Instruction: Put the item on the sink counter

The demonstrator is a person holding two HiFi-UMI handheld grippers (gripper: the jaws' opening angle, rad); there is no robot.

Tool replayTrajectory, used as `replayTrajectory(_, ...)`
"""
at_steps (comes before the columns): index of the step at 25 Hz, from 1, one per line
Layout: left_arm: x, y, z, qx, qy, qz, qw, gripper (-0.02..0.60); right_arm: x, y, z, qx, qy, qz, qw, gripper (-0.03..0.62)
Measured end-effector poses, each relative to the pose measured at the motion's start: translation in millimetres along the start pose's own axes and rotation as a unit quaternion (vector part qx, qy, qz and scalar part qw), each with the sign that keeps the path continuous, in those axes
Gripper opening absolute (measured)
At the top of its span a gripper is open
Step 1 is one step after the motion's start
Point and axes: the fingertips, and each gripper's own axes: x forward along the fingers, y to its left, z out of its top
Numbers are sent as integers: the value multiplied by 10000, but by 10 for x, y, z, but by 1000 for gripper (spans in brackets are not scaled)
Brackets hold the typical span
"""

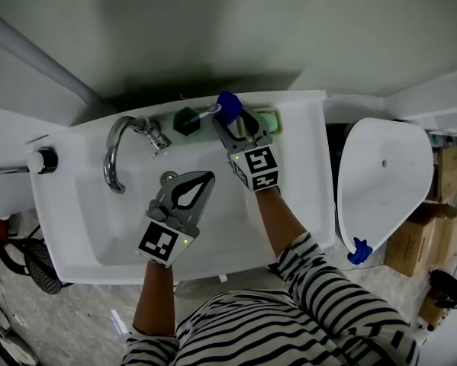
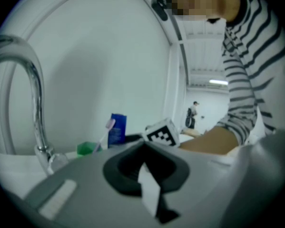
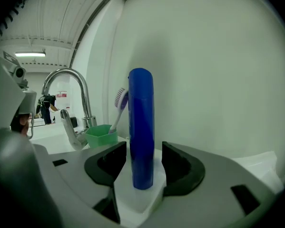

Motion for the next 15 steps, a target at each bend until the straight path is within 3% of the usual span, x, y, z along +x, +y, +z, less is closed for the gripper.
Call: replayTrajectory(15,6,14,172,-138,-300,204,9992,6,-460,83,81,-75,54,56,9999,216)
